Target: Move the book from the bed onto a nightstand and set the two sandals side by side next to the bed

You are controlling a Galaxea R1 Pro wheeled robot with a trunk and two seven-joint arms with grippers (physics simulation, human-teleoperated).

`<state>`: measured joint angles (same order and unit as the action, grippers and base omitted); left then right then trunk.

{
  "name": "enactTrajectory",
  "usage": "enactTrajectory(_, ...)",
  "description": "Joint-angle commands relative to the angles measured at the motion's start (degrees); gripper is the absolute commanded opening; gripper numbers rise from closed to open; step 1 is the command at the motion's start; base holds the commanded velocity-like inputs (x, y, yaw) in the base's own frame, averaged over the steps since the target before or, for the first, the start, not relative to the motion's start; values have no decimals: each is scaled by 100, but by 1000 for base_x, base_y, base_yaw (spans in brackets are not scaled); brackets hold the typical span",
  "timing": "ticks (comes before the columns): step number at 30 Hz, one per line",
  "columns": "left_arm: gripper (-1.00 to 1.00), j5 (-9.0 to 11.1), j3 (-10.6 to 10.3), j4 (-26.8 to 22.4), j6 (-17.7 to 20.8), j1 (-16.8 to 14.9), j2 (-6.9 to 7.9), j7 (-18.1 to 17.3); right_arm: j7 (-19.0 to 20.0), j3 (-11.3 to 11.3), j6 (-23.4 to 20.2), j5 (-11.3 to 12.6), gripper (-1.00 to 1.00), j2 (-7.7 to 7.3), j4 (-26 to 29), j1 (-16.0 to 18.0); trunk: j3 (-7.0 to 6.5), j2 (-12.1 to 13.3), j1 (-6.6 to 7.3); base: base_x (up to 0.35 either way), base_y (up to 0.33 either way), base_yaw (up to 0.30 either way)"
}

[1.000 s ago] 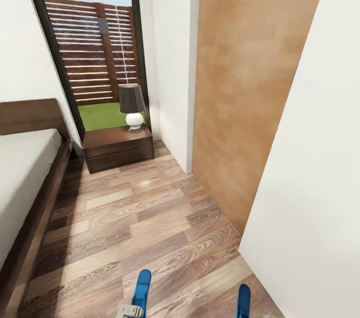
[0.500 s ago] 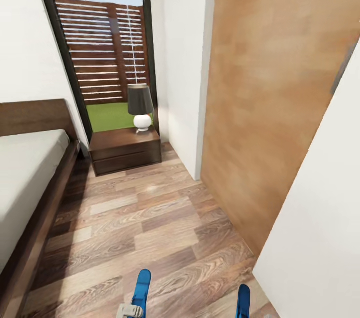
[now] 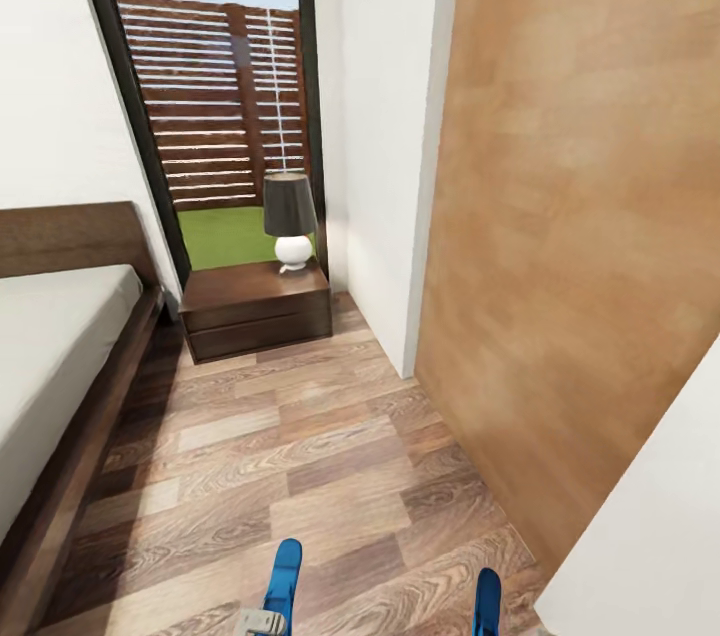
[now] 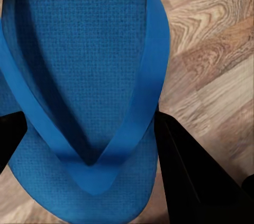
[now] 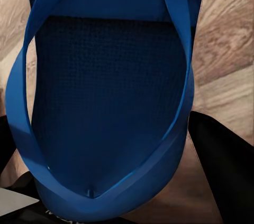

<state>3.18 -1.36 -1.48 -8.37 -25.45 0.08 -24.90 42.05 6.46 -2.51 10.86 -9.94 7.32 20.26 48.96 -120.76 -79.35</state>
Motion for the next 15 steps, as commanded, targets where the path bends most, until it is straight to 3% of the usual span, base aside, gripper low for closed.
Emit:
enactTrajectory(1,-100,25,-13,5,-16,-4,1,-23,28,48,-29,5,-100,1,-2,4,5,-2,-2,328,0,8)
enactTrajectory(9,-100,25,-13,7,-16,-4,1,-23,25,48,-30,7,-100,1,-2,4,5,-2,-2,328,0,235)
enactTrajectory(15,-100,25,-13,7,-16,-4,1,-23,27,48,-30,7,-100,1,-2,4,5,-2,-2,328,0,108)
